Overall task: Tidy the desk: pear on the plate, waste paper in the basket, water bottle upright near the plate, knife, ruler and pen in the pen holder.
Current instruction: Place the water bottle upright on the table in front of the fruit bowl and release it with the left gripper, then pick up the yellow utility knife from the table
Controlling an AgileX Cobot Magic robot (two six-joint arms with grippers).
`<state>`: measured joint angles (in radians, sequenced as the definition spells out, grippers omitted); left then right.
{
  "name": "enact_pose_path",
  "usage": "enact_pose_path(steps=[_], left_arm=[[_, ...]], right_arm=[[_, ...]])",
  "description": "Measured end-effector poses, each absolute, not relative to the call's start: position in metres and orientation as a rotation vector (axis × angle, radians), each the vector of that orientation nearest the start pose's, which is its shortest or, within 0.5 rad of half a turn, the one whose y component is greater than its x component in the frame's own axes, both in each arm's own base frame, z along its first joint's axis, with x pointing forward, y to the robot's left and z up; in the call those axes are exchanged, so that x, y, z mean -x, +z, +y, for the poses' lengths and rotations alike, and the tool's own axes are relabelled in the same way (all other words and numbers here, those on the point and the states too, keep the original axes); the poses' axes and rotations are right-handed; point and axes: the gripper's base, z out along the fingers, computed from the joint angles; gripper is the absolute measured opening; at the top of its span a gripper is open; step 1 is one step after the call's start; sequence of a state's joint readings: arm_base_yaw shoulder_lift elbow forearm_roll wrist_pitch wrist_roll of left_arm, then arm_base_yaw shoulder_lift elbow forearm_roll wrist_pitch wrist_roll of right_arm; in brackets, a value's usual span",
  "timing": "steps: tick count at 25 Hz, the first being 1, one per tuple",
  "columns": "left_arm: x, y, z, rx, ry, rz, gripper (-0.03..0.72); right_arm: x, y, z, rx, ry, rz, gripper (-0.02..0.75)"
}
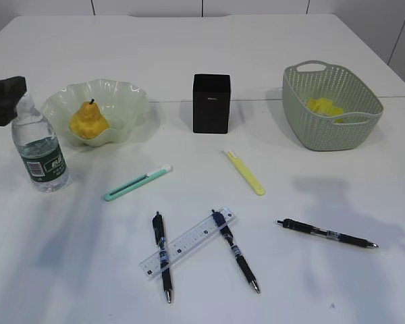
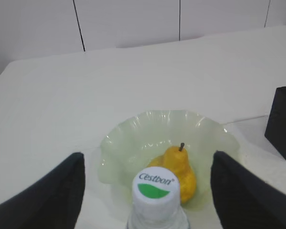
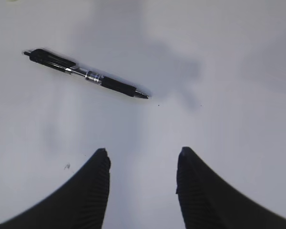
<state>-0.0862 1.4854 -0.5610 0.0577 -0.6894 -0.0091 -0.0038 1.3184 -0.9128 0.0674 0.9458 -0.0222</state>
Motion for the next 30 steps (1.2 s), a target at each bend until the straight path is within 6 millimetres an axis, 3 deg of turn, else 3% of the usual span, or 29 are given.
enact_pose_path(steps=[11, 22, 25, 30], left_arm=[[-0.256, 0.264, -0.024, -0.13, -0.053, 1.728, 0.583], [-0.219, 0.282, -0.02, -0.13, -0.033, 1.858, 0.528], [-0.214, 0.284, -0.019, -0.13, -0.03, 1.87, 0.523], [-0.211, 0.279, -0.018, -0.132, -0.025, 1.934, 0.521]], right_arm=[[-0.24, 0.262, 0.004, -0.013, 0.079, 2.831, 0.35], [-0.24, 0.263, 0.012, -0.044, 0.216, 2.821, 0.35], [-0.243, 0.27, 0.016, -0.026, 0.265, 2.798, 0.35], [-0.254, 0.299, 0.017, -0.008, 0.273, 2.703, 0.35]])
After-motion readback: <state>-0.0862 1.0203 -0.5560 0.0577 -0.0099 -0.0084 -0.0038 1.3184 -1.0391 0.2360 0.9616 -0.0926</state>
